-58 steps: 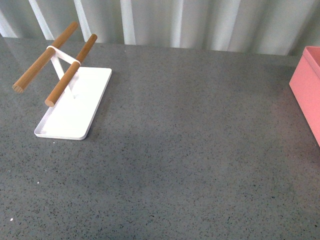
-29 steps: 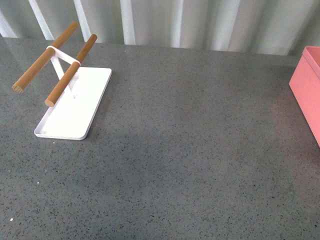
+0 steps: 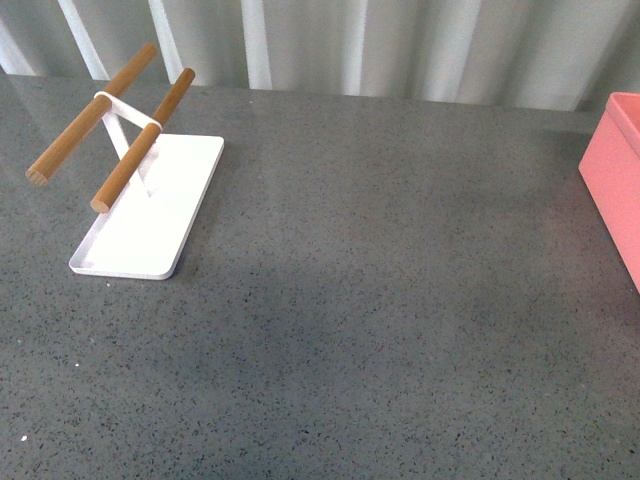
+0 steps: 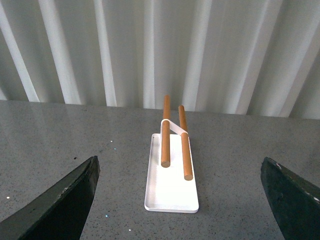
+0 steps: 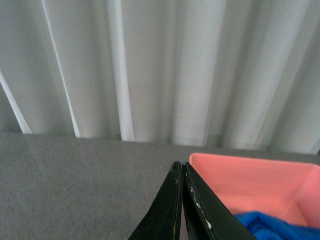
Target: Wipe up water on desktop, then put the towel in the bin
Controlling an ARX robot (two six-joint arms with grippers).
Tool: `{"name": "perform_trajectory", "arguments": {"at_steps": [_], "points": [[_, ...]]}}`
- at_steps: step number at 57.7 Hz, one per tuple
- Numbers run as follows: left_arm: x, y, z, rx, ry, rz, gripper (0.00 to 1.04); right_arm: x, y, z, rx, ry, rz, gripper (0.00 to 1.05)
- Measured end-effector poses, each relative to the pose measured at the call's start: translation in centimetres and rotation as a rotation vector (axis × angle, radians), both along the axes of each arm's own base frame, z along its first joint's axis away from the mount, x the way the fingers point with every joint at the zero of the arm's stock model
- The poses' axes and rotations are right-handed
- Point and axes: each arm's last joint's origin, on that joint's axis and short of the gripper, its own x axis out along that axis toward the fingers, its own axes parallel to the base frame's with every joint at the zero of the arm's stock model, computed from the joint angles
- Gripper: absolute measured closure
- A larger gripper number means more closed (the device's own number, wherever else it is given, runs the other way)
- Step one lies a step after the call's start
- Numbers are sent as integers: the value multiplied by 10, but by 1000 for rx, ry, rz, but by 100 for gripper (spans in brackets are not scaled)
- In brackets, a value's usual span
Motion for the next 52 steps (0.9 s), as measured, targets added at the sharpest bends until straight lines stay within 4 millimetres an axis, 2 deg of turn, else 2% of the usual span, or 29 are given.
{"name": "perform_trajectory", "arguments": {"at_steps": [15, 24, 35, 52], "points": [[0, 0, 0, 0, 0, 0, 7, -41, 10, -6, 1, -11, 3, 101], [0, 0, 0, 0, 0, 0, 7, -60, 21, -12, 1, -5, -4, 101], [0, 0, 0, 0, 0, 0, 7, -83, 23, -21, 2, 3, 3, 101], [0, 0, 0, 0, 0, 0, 7, -104, 23, -17, 4, -14, 0, 101]]}}
